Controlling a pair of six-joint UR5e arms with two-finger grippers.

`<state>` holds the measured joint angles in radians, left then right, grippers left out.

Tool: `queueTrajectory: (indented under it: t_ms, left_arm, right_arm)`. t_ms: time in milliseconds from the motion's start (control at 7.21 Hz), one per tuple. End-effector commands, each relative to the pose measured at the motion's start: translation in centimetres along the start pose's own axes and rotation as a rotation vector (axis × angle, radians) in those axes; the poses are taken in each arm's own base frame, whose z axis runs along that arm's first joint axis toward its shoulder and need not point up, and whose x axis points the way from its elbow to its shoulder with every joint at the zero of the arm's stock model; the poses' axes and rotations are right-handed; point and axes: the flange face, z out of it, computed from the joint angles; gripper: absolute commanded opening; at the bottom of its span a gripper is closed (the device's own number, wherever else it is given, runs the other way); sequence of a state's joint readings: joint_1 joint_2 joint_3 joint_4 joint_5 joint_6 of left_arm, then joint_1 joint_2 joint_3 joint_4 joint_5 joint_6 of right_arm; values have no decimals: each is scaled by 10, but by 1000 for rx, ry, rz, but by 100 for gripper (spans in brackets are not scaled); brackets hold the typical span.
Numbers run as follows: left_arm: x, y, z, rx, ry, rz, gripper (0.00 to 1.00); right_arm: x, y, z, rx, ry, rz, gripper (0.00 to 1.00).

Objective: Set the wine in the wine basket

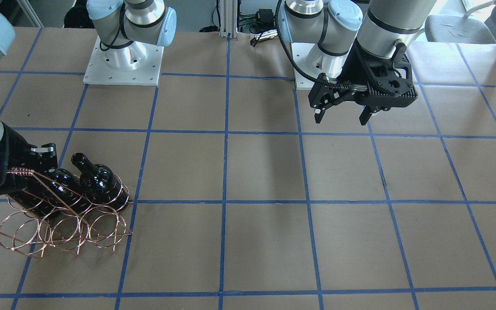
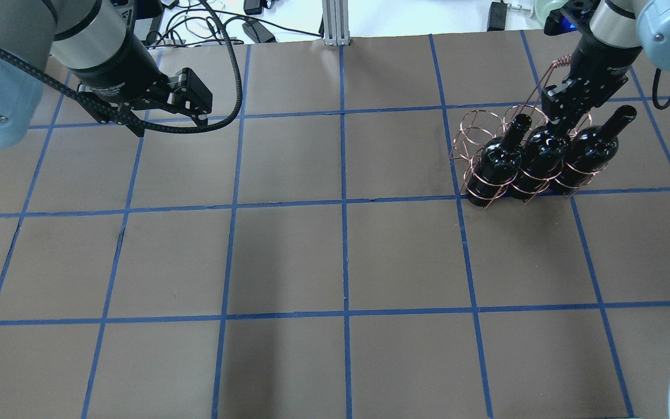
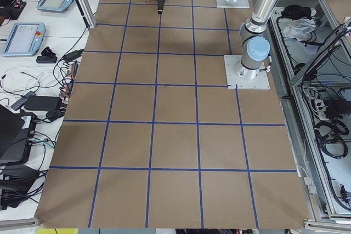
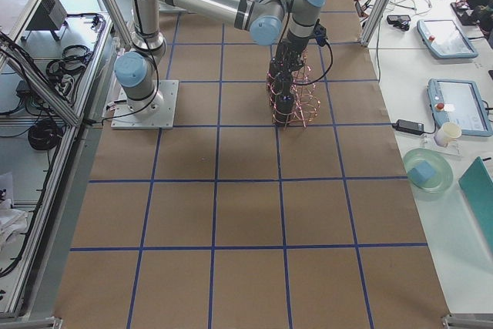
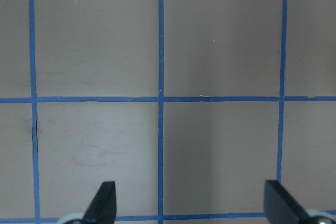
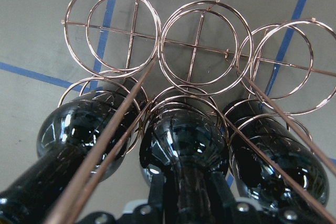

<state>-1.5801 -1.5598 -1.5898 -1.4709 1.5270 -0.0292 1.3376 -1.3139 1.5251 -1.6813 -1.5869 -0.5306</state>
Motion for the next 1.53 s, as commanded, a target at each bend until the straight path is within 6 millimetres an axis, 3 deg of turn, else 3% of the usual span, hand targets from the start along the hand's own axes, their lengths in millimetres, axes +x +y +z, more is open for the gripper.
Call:
queueTrajectory:
  t_ms: [0, 139, 277, 416, 694, 832, 1110, 1387]
  left_arm:
    - [1, 5, 2, -33, -8, 8, 100]
    - [1, 6, 3, -47, -6, 7, 100]
    - [0, 7, 3, -47, -8, 7, 100]
    - [0, 7, 2, -46, -8, 7, 100]
    - [-1, 7, 3, -47, -16, 7, 100]
    - [-1, 6, 2, -46, -16, 6, 100]
    - [0, 9, -2, -37, -6, 6, 100]
    - [-2, 8, -1, -35, -11, 3, 100]
  right_arm:
    - [0, 1, 6, -3, 4, 1, 24]
    - [0, 0, 5, 4, 1, 27, 76]
    - [0, -1, -9, 49, 17, 113, 99]
    - [-4, 2, -33, 79, 39, 133, 100]
    - [-24, 31, -82, 124, 52, 194, 100]
    - [-52, 48, -102, 124, 46, 231, 100]
    - [-129, 74, -130, 118, 33, 335, 100]
    - [-168, 76, -132, 126, 28, 371, 100]
